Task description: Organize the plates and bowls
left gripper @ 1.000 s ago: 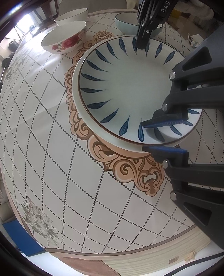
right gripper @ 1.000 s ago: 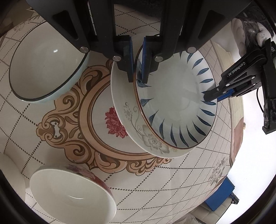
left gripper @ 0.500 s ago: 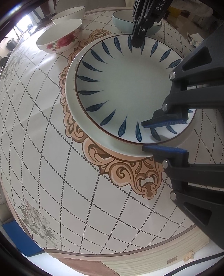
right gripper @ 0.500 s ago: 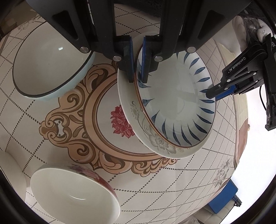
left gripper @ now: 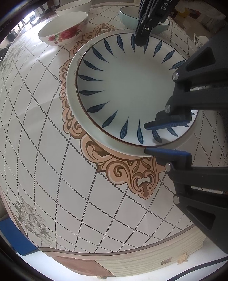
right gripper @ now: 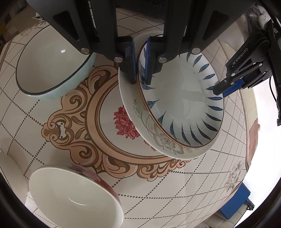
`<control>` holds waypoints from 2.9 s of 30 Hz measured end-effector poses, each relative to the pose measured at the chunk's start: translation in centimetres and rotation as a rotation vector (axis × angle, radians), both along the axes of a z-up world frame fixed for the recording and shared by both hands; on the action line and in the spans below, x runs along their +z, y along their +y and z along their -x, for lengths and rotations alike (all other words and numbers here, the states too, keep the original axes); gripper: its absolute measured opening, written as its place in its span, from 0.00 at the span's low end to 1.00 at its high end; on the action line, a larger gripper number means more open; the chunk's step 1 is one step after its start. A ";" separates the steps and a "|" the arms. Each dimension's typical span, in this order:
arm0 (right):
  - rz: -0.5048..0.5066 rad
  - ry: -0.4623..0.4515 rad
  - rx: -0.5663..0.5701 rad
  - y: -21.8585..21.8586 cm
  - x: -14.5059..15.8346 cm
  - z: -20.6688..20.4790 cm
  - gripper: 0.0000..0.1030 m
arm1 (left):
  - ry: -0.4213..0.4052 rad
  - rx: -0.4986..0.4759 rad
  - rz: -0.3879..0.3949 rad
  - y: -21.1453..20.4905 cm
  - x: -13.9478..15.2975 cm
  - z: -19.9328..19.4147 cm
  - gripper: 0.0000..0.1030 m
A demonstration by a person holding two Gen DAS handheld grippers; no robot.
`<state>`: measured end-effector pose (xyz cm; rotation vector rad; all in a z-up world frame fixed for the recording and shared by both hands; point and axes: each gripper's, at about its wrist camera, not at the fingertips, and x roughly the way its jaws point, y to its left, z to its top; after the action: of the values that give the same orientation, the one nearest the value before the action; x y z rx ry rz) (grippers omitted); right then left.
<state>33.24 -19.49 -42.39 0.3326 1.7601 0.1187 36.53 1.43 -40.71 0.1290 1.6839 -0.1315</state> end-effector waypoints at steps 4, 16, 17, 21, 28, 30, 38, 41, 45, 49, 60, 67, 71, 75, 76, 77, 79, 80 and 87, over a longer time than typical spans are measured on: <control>0.013 -0.002 0.015 0.6 0.3 -0.3 0.16 | -0.001 0.021 0.002 0.6 0.3 -0.1 0.18; 0.092 -0.101 0.123 3.8 4.1 -0.5 0.38 | -0.044 0.074 0.004 1.7 3.2 0.6 0.20; 0.105 -0.114 0.138 4.1 4.7 -0.4 0.38 | -0.052 0.078 0.005 1.7 3.6 0.7 0.23; 0.139 -0.172 0.168 4.9 6.8 0.1 0.58 | -0.096 0.106 0.009 2.2 5.7 1.3 0.32; 0.170 -0.267 0.175 3.9 10.5 1.3 0.92 | -0.145 0.161 -0.019 1.9 8.5 2.3 0.70; 0.164 -0.290 0.180 3.7 11.6 1.7 0.92 | -0.170 0.188 -0.024 2.1 9.4 2.9 0.71; 0.202 -0.369 0.202 3.4 16.4 4.7 0.99 | -0.282 0.235 -0.032 2.2 14.4 5.9 0.73; 0.192 -0.394 0.197 3.5 18.5 6.4 0.99 | -0.309 0.228 -0.023 2.0 16.4 7.2 0.75; 0.206 -0.442 0.194 4.0 21.3 8.3 0.99 | -0.355 0.203 -0.018 2.0 18.9 8.8 0.75; 0.205 -0.473 0.166 4.3 23.5 9.7 0.99 | -0.386 0.178 -0.016 2.2 20.5 10.4 0.75; 0.176 -0.529 0.117 5.8 26.0 12.9 0.99 | -0.416 0.165 0.054 3.6 21.8 13.4 0.75; 0.245 -0.615 0.038 3.3 25.6 13.9 0.99 | -0.523 0.147 0.039 3.0 22.3 14.0 0.75; 0.206 -0.578 -0.067 -1.2 24.5 14.1 0.99 | -0.490 0.121 0.075 1.6 21.1 12.9 0.75; 0.189 -0.517 -0.137 -6.3 22.4 13.7 0.99 | -0.402 0.092 0.149 -1.1 18.9 11.2 0.75; 0.185 -0.502 -0.148 -7.6 21.7 13.5 0.99 | -0.375 0.080 0.167 -2.0 18.1 10.8 0.75; 0.177 -0.486 -0.157 -8.8 20.9 13.3 0.99 | -0.348 0.068 0.182 -3.1 17.3 10.4 0.75; 0.142 -0.439 -0.176 -11.3 18.7 12.6 0.99 | -0.304 0.041 0.184 -5.4 15.5 9.5 0.73; 0.116 -0.413 -0.186 -12.5 17.5 12.1 0.99 | -0.280 0.030 0.192 -6.7 14.7 9.2 0.67; -0.022 -0.223 -0.171 -18.6 7.9 8.2 0.82 | -0.115 -0.009 0.149 -14.4 7.9 7.0 0.36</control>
<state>25.05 -38.04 -34.51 0.4665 1.5044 0.0505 29.55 -13.01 -32.83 0.0321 1.5535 -0.2515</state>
